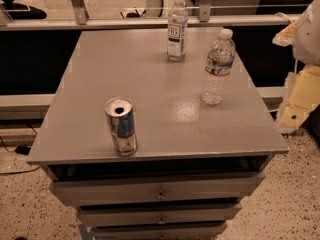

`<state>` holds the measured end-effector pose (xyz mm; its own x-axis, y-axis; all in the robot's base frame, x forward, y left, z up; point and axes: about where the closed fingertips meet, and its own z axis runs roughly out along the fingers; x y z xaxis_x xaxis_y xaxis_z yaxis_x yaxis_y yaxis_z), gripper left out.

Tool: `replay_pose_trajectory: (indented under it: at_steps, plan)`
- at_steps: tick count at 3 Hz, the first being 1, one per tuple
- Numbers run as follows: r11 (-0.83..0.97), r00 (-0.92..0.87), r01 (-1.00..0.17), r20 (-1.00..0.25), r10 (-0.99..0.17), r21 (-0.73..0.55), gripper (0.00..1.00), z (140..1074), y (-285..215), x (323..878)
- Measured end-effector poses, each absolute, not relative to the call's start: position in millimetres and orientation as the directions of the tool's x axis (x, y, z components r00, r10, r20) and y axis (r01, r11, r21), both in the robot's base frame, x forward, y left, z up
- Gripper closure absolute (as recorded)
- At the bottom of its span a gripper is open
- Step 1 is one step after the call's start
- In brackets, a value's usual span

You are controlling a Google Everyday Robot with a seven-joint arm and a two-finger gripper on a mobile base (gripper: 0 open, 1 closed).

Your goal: Pick water bottle

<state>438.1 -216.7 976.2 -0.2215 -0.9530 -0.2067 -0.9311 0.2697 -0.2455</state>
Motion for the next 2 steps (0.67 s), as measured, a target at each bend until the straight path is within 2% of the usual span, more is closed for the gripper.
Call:
replay_pose_trajectory:
  at_steps: [1,2]
  plan:
    - [0.27,-0.221,-0.931,-0.207,-0.953,-0.246,0.0,976.2,-216.6,438.1]
    - [0.298,-0.222,-0.922,-0.291,-0.93,-0.246,0.0,970.9,-219.1,446.2]
